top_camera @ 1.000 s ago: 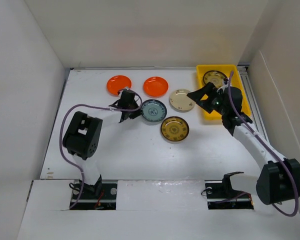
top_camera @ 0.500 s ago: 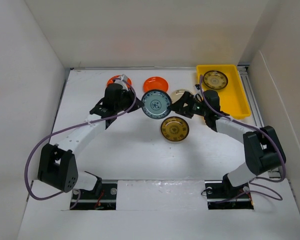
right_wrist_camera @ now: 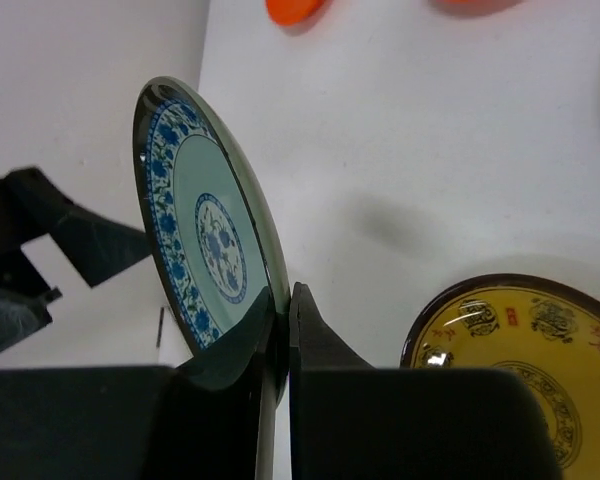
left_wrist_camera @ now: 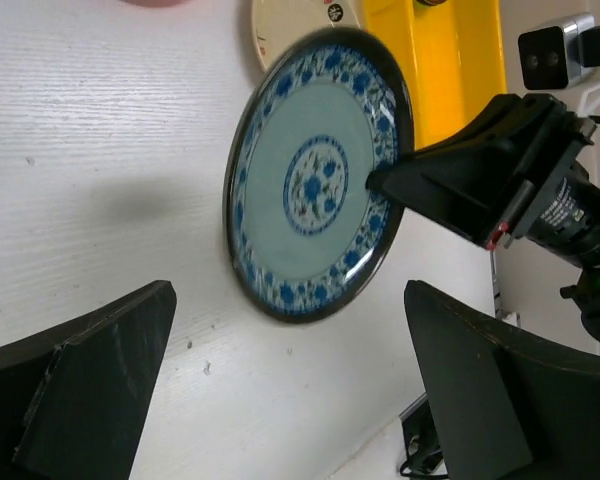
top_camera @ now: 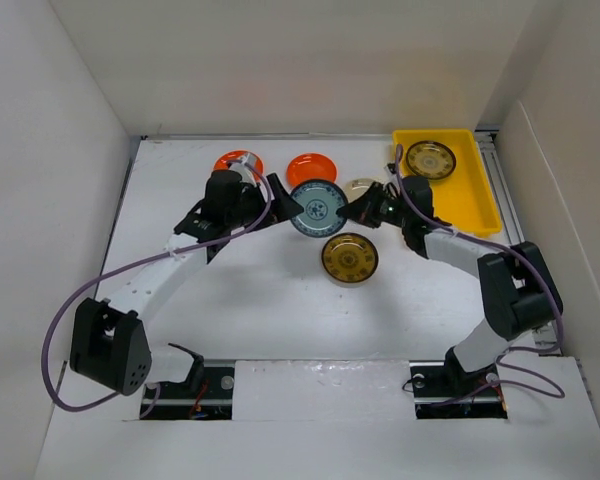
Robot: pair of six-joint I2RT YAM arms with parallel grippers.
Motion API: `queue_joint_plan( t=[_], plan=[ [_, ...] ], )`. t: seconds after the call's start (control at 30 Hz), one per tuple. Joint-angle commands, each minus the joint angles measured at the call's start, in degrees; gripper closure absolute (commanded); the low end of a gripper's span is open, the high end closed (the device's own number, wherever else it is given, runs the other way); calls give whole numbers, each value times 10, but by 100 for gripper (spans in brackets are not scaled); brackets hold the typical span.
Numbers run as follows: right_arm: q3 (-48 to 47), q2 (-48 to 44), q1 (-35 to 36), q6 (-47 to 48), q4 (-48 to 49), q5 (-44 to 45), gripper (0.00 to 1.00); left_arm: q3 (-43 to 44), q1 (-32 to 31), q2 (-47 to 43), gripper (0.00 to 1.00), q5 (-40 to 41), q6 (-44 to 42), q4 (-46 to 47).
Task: Place the plates into the plastic bin on the countertop
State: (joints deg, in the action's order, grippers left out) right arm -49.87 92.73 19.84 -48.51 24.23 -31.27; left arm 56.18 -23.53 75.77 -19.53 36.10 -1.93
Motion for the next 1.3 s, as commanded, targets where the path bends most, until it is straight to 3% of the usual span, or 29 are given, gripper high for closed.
queue_joint_plan(
  t=[0.0, 0.13, 0.27, 0.37, 0.43, 0.6, 0.77, 0.8, 0.83, 0.9, 0.93, 0.97, 1.0, 1.03, 1.27],
  plan=[
    [-14, -21, -50, -49, 26, 78, 100, -5, -1, -29, 0, 27, 12, 16],
    [-57, -21, -136, -105, -32, 165, 100, -41, -12, -40, 0, 53, 26, 37],
    [-137, 33, -207, -128, -93, 234, 100, -48, -67, -34, 0, 127, 26, 24],
    [-216, 107, -261, -144, -130, 234, 100, -34, -141, -19, 0, 181, 26, 8],
    [-258, 147, -280, -151, -143, 215, 100, -28, -158, -12, 0, 198, 26, 8],
    [-406, 244, -321, -146, -238, 215, 100, -34, -165, 7, 0, 198, 26, 13],
    [-469, 308, -328, -128, -277, 209, 100, -34, -165, 18, 0, 198, 26, 13],
    [-475, 314, -328, -127, -277, 209, 93, -34, -165, 18, 0, 198, 26, 13],
    [-475, 314, -328, -127, -277, 209, 68, -34, -165, 24, 0, 198, 26, 13],
    [-466, 294, -328, -122, -277, 204, 48, -34, -165, 30, 0, 198, 26, 13],
    [-448, 281, -328, -122, -277, 214, 27, -34, -165, 30, 0, 198, 26, 13],
    [-436, 266, -328, -122, -277, 221, 14, -34, -165, 36, 0, 198, 26, 13],
    [-421, 231, -328, -122, -277, 236, 10, -40, -165, 36, 0, 198, 26, 13],
    [-405, 213, -328, -122, -277, 242, 0, -40, -165, 43, 0, 198, 26, 19],
    [-266, 81, -323, -114, -303, 266, 0, -28, -203, 101, 0, 223, 42, 30]
  ],
)
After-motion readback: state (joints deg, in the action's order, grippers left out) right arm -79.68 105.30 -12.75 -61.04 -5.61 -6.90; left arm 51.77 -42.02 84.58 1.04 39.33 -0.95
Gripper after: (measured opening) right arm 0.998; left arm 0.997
